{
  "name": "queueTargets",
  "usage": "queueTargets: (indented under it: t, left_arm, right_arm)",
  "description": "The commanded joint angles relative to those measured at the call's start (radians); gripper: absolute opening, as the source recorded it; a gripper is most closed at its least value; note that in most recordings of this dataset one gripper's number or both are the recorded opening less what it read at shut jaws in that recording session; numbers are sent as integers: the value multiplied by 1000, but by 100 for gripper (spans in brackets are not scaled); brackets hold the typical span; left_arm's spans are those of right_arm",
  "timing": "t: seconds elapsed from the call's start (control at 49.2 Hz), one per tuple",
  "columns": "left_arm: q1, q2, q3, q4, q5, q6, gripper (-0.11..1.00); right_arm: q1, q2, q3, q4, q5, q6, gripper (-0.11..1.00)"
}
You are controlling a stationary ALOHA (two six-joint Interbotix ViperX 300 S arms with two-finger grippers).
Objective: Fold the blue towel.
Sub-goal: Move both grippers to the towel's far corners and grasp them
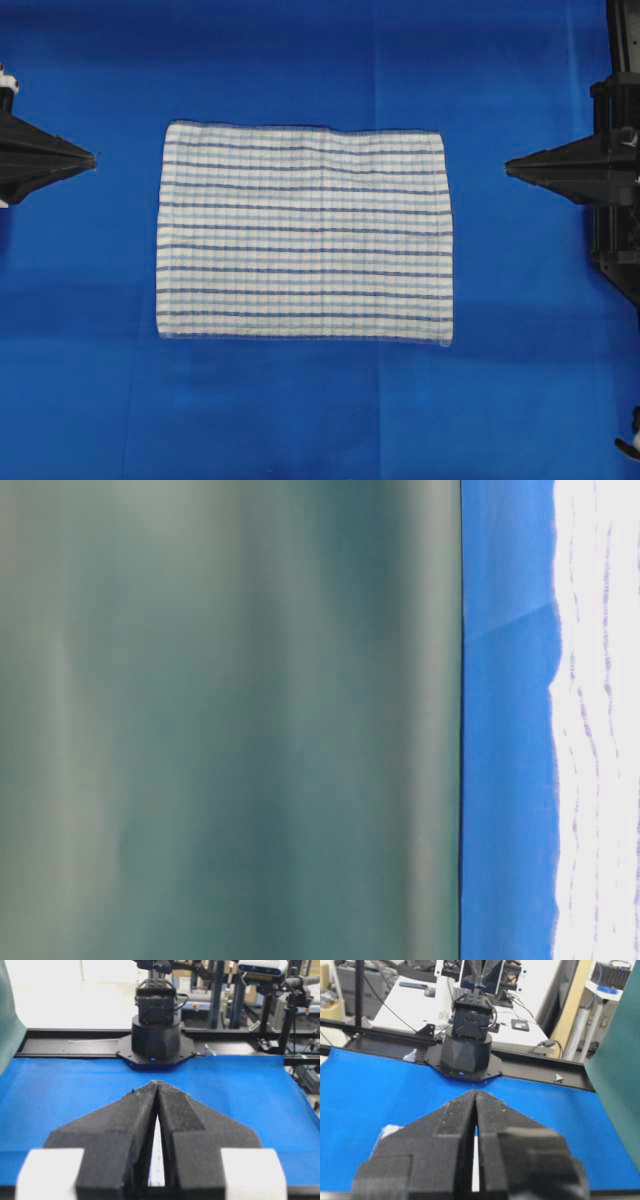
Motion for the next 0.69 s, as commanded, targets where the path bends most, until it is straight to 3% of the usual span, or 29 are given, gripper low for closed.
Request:
queueTargets:
  t: [0.0,0.183,0.467,0.549,0.671]
  left_arm:
    - [12,18,-20,-37,2,9,0]
    - [61,117,-18,-35,5,6,0]
    - [161,344,-25,-37,-6,-5,1]
    - [190,399,-26,-40,-12,-6,3]
    - [239,474,-23,-43,-26,-17,32]
  right_arm:
    - [-14,17,-15,8,2,6,0]
    - [-104,91,-34,80,150,31,0]
    - [-221,265,-25,112,163,80,2]
    - [-253,336,-25,118,158,95,12]
    - [-299,456,-31,118,146,100,42]
